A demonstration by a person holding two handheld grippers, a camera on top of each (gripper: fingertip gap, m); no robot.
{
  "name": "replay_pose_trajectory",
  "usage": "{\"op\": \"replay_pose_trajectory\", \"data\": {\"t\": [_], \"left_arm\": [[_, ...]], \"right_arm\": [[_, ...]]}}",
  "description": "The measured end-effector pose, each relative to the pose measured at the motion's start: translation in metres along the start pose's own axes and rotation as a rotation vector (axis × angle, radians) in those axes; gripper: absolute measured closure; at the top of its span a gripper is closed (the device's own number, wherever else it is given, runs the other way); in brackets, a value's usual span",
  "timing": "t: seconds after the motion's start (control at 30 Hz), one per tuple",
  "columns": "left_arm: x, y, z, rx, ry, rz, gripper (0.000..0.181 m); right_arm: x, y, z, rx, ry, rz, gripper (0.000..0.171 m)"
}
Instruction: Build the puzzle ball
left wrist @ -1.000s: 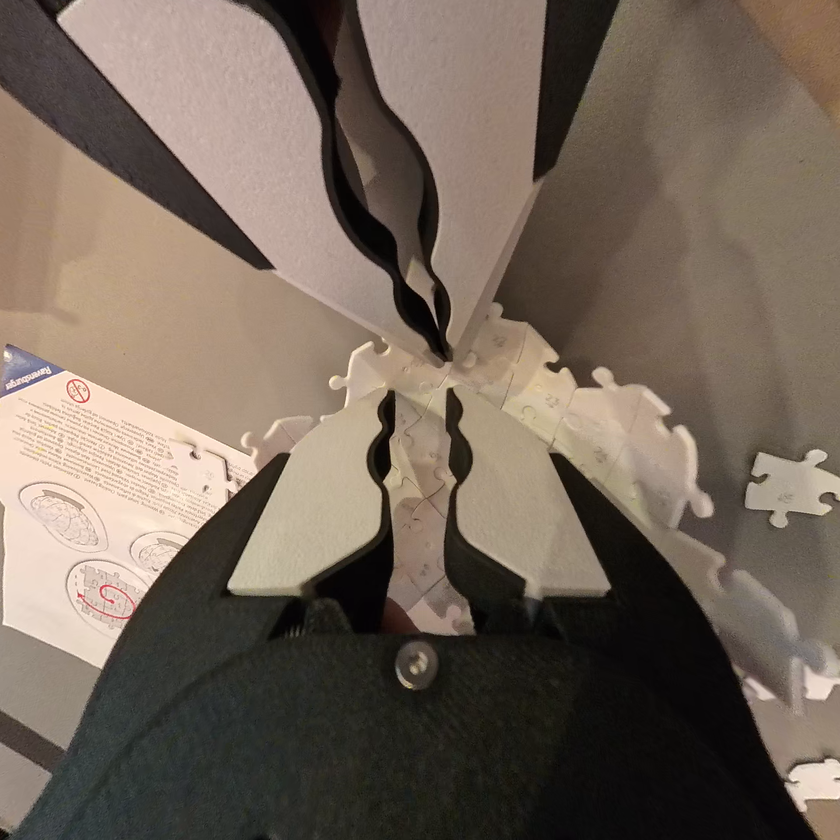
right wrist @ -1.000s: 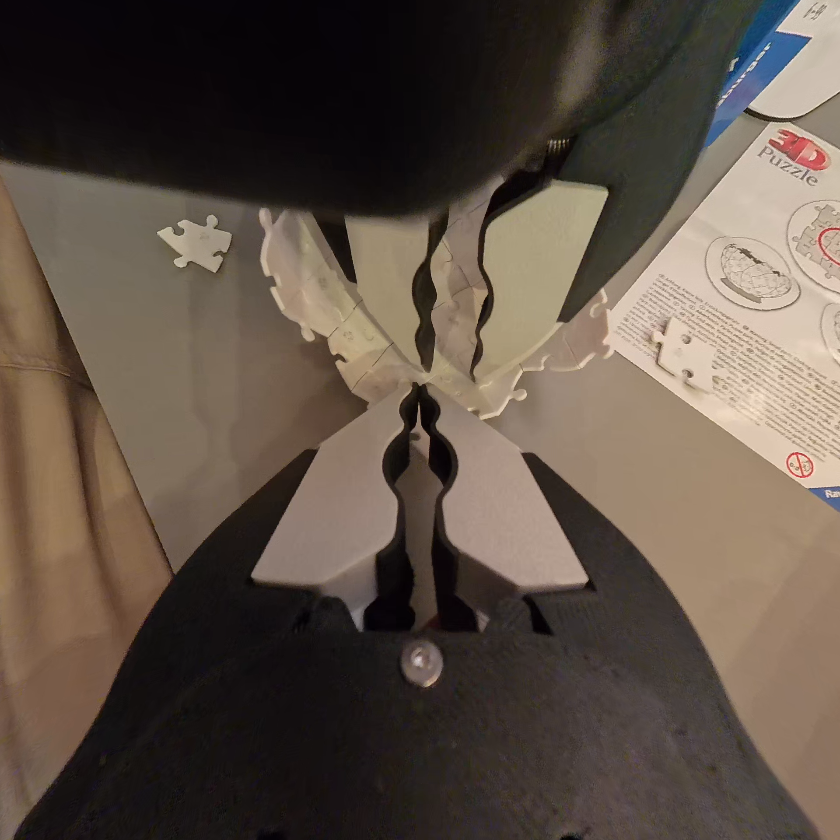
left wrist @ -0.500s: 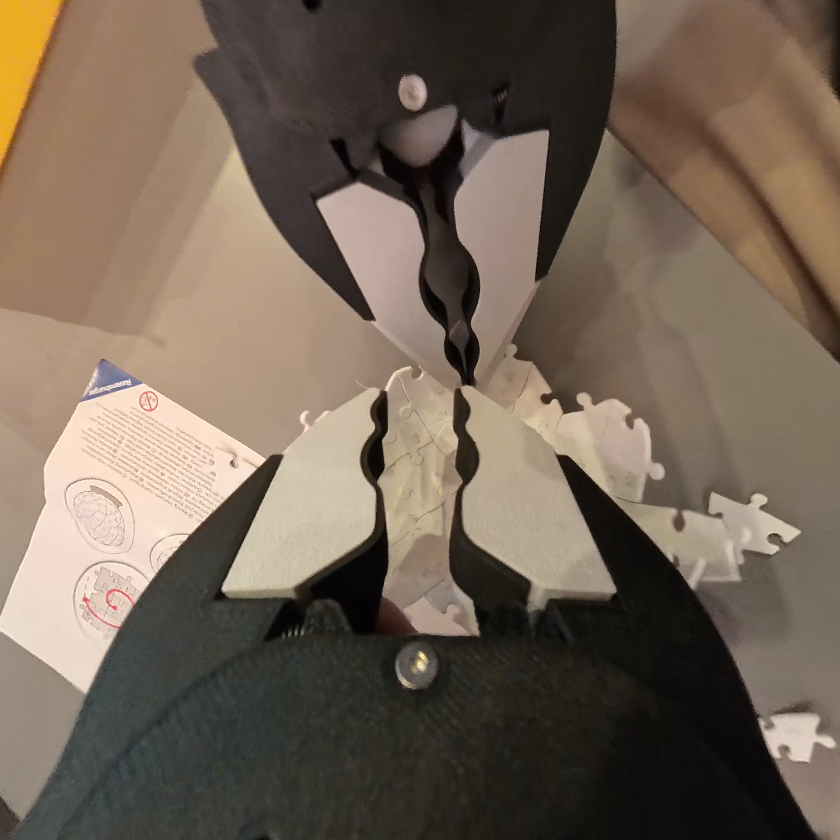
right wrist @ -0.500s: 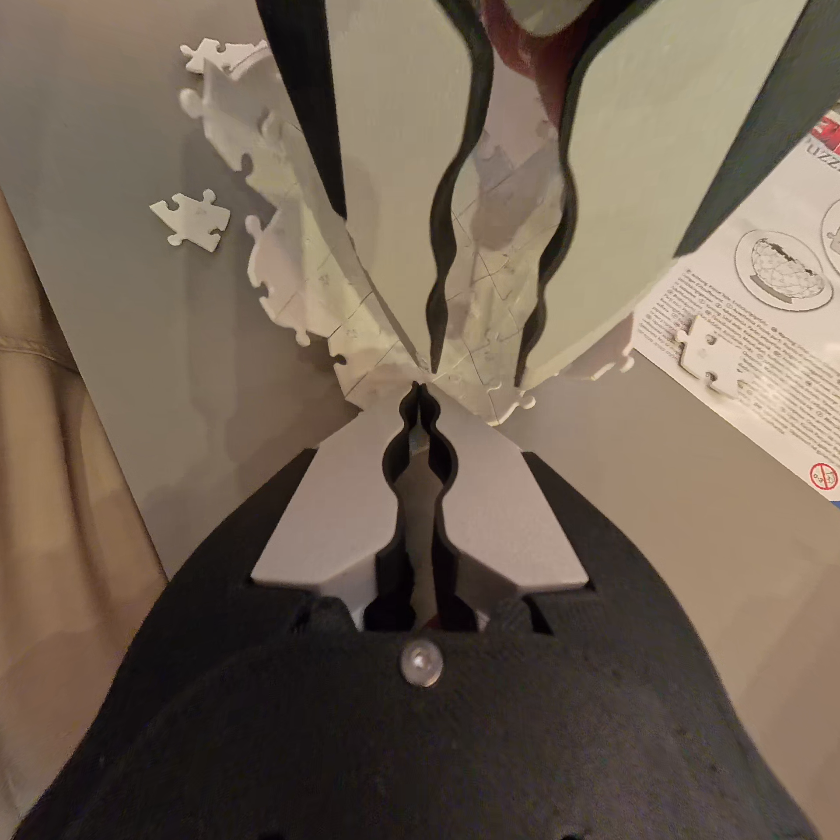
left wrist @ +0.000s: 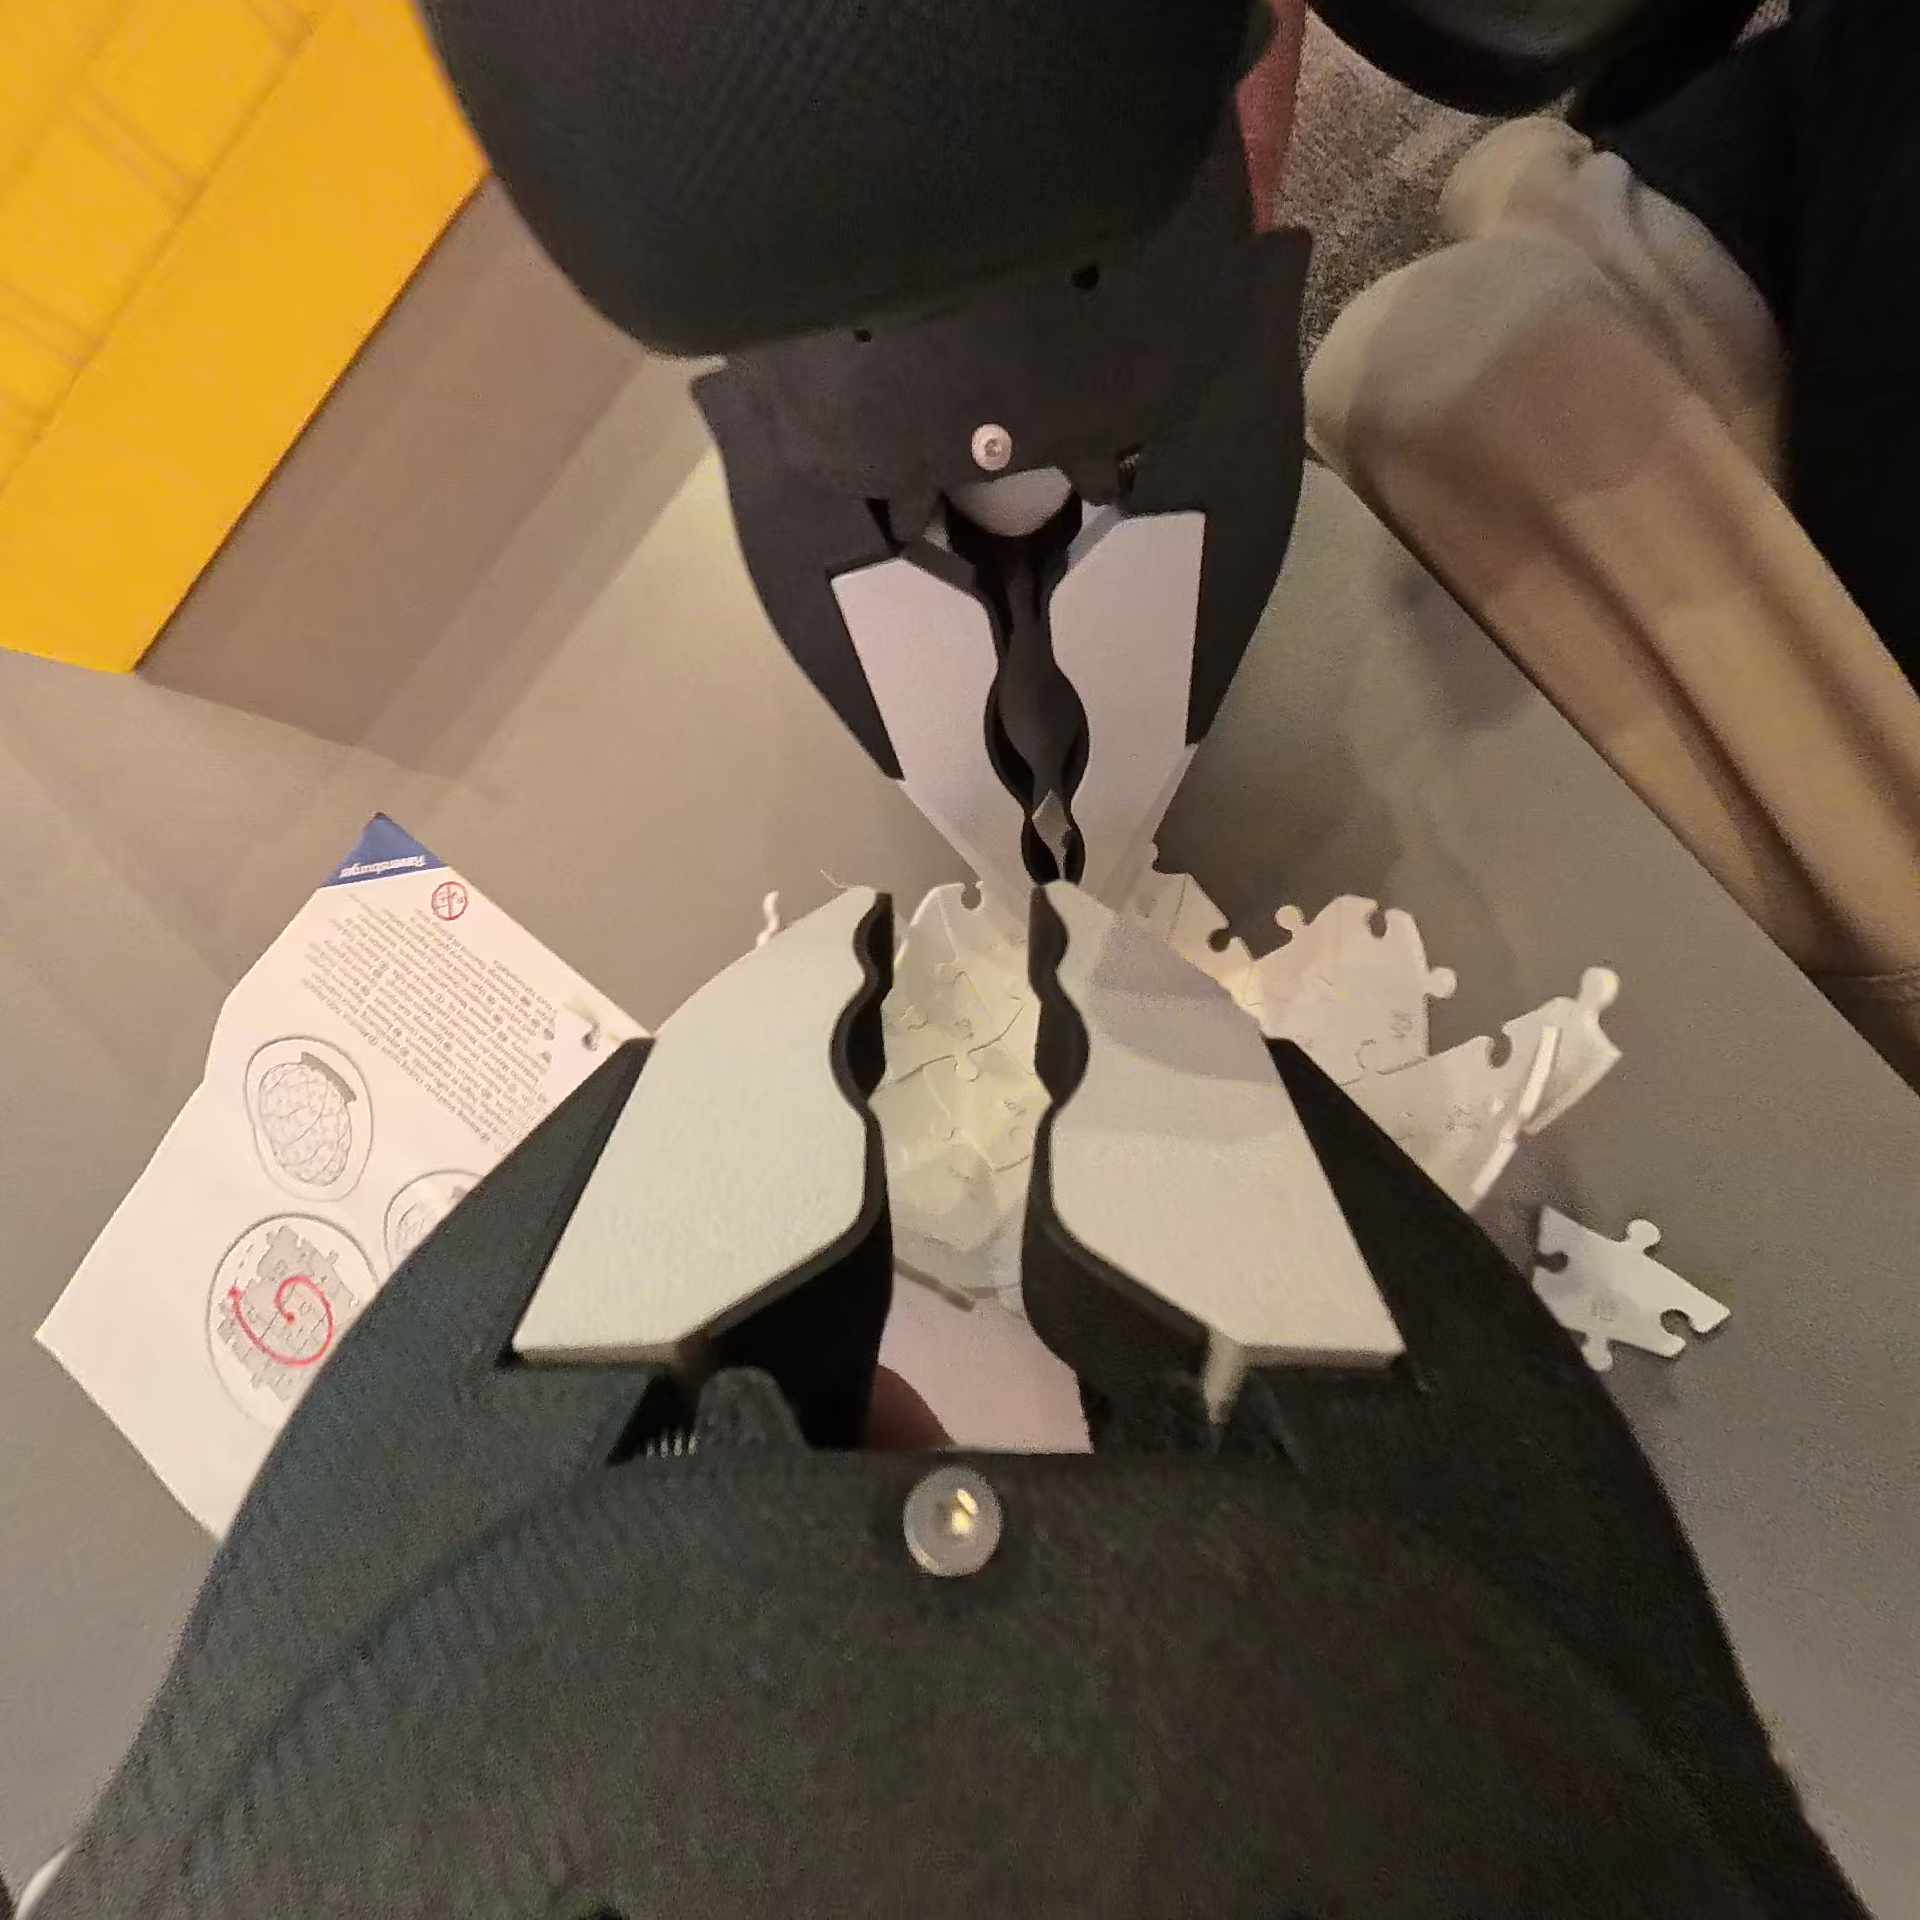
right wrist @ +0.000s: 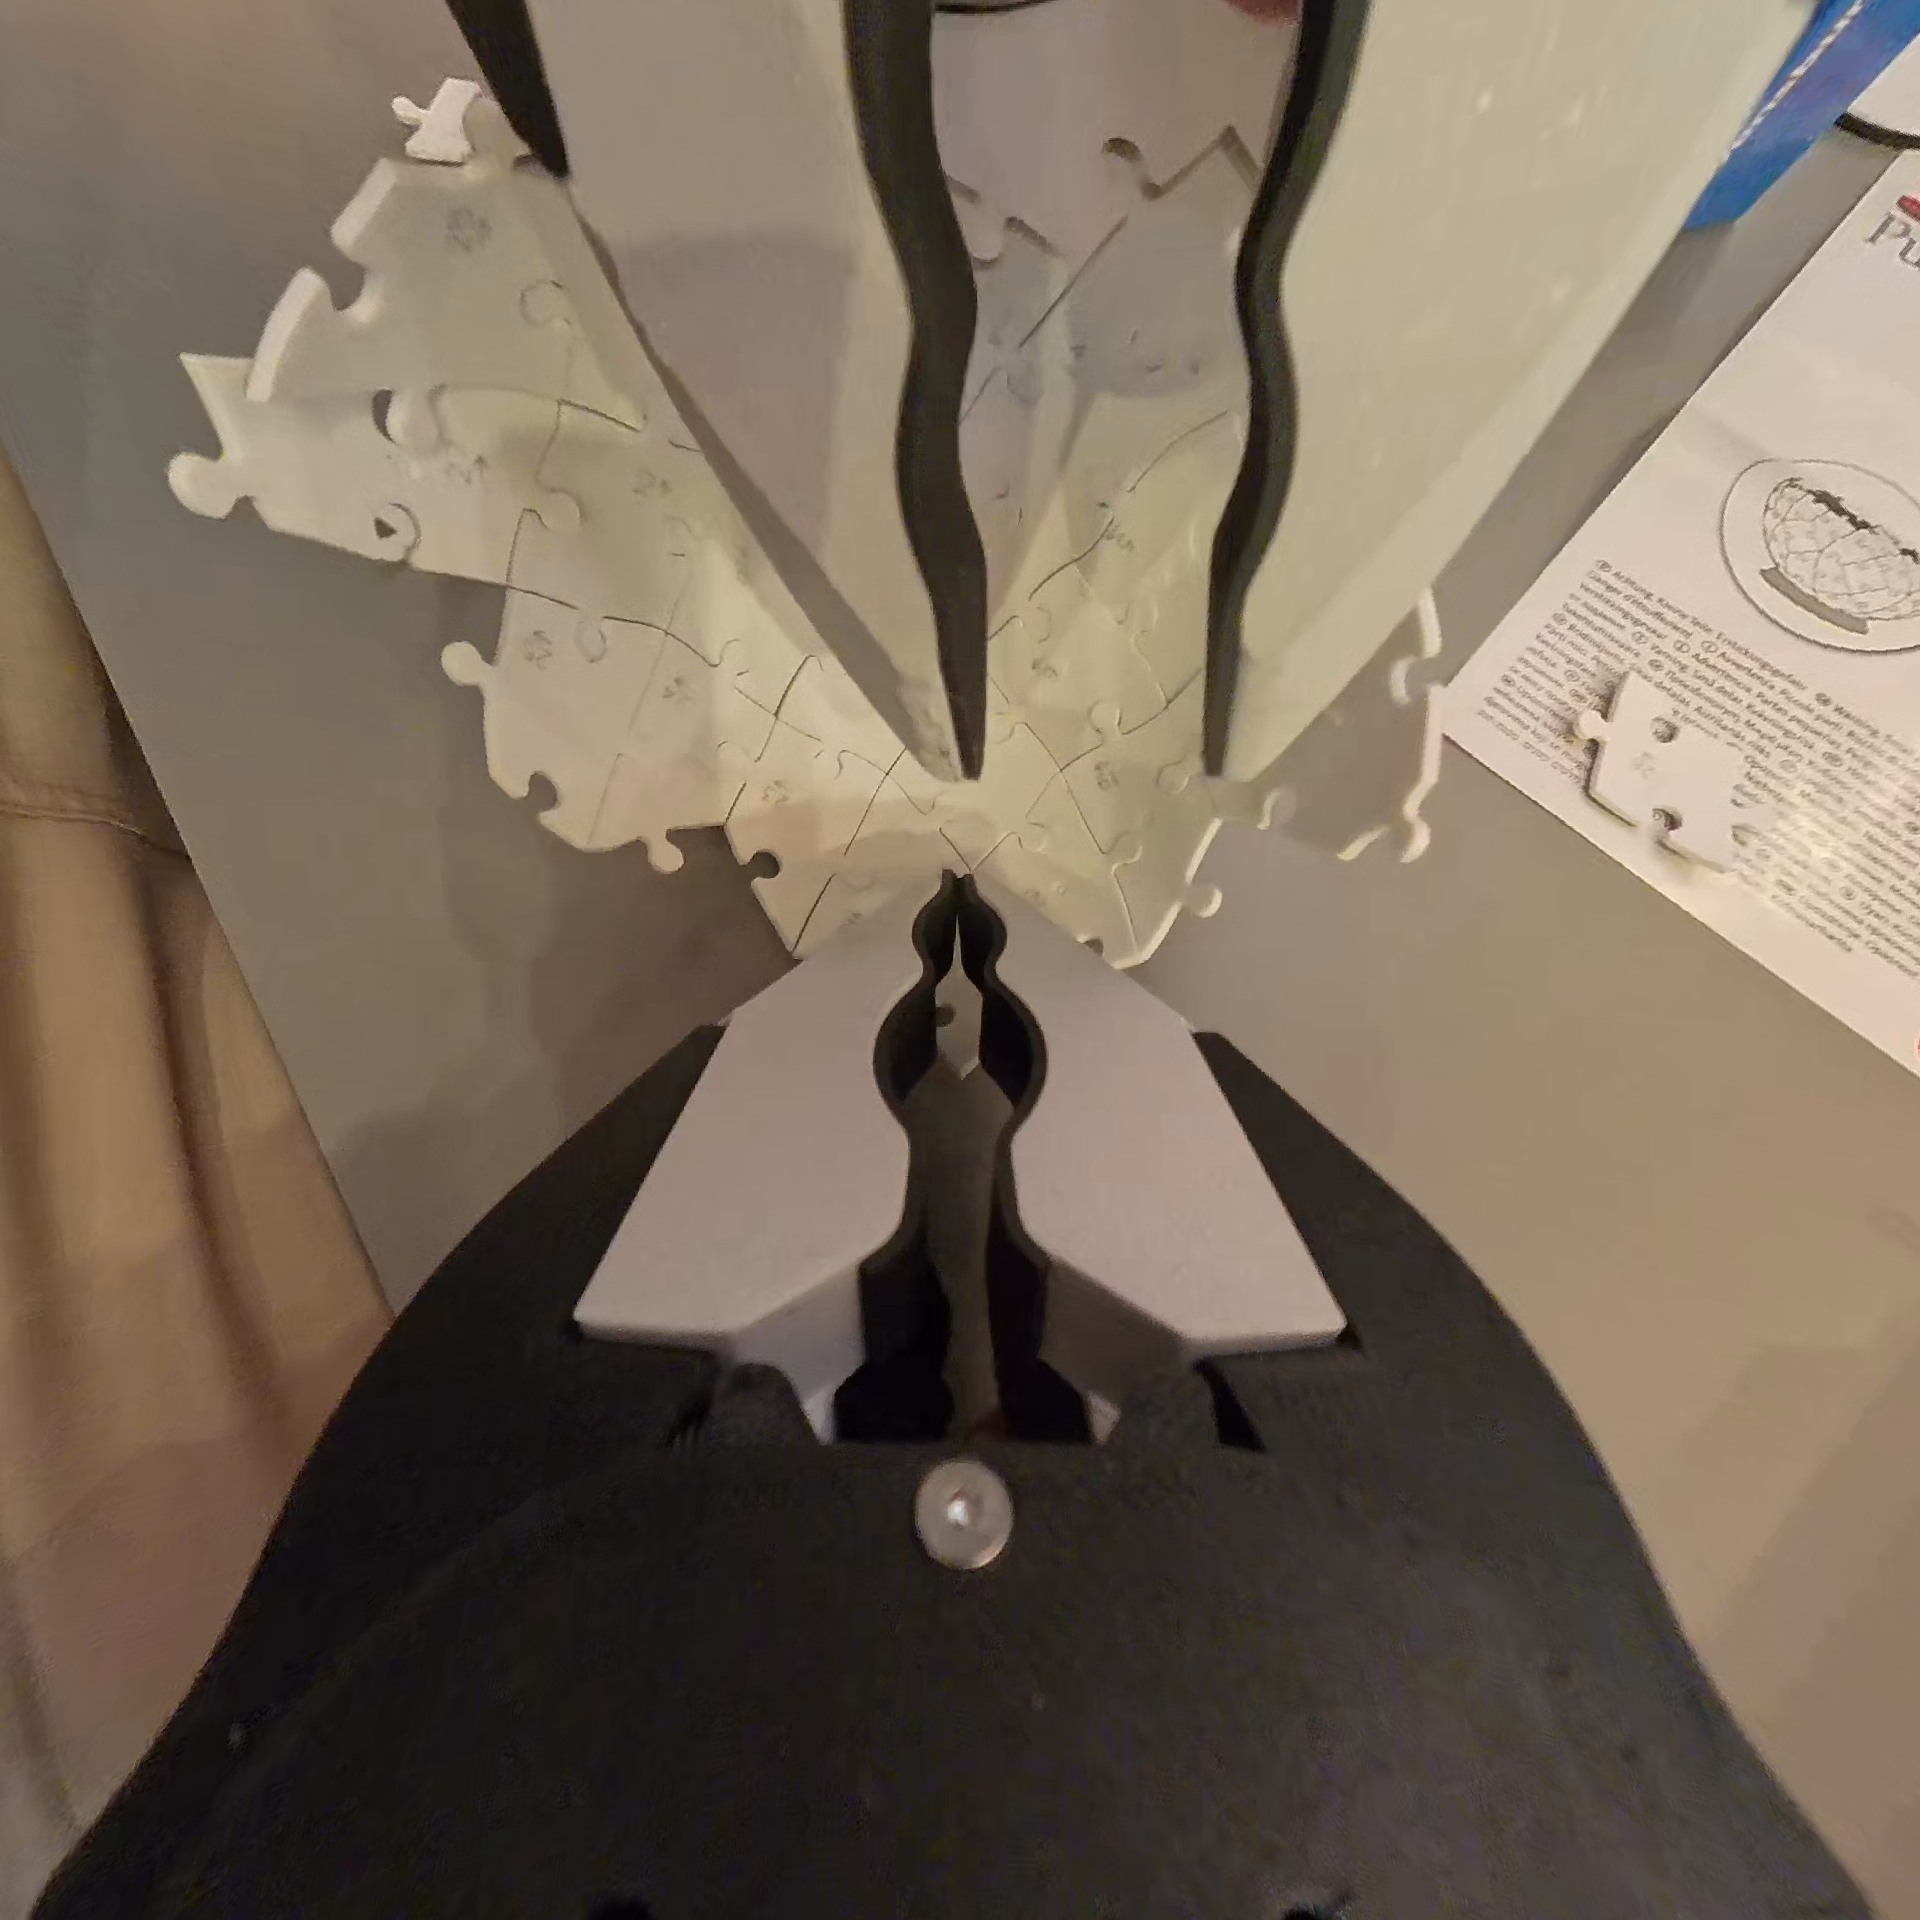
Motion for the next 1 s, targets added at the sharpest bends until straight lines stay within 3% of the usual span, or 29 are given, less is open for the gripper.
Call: {"op": "replay_pose_trajectory", "data": {"t": [0.23,1.0], "left_arm": [[0.005,0.008,-0.001,-0.028,0.058,-0.003,0.156],[0.024,-0.002,-0.008,0.000,0.180,0.028,0.156]], "right_arm": [[0.001,0.000,-0.004,-0.042,-0.106,-0.009,0.171],[0.005,0.012,-0.006,0.031,-0.062,0.029,0.171]]}}
Point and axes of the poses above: each gripper's, where its closed fingertips meet, y back along the fingers, x out of its underside, z = x × y across the jaws, the point moved 10 cm from there along y, back along the fingers, and after that the axes turned 3 degrees about -x, right-handed, at the moved point
